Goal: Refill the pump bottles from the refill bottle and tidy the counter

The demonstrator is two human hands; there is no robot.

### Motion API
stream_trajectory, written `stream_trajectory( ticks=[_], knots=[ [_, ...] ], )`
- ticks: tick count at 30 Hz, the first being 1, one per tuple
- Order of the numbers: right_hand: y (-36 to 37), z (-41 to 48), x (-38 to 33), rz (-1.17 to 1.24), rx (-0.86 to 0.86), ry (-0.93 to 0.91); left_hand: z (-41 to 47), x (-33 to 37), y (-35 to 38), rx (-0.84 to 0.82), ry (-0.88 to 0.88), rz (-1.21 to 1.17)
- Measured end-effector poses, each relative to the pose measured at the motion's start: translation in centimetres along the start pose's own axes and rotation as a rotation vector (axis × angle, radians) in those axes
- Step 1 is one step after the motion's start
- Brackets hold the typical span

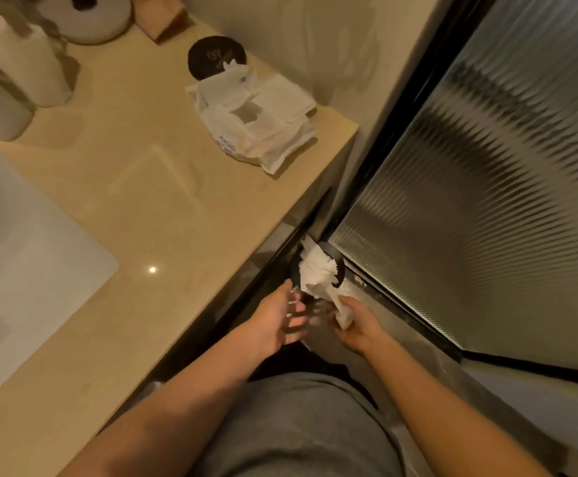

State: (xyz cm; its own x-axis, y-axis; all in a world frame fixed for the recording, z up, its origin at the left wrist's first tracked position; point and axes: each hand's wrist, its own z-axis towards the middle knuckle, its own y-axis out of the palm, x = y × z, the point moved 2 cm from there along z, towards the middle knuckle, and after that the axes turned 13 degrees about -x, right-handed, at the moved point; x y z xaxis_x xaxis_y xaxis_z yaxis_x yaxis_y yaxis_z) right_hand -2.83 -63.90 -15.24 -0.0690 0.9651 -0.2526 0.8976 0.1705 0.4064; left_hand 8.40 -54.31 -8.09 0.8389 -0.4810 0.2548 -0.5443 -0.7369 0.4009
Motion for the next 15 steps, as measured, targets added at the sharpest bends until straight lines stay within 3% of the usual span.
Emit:
stream_trajectory(
  ticks=[3, 9, 15],
  knots=[
    [-1.1, 2.5, -2.0, -0.056, 0.088, -0.028, 0.9, 0.2, -0.1, 0.016, 0.013, -0.067],
    [0.7, 4.5, -6.2, -0.11, 0.033, -0.067, 1.6, 0.2, -0.6, 0.052, 0.079, -0.177],
    [0.5, 9.1, -9.2, -0.181, 0.045, 0.066, 2.0, -0.5, -1.7, 0.124, 0.131, -0.296]
  ],
)
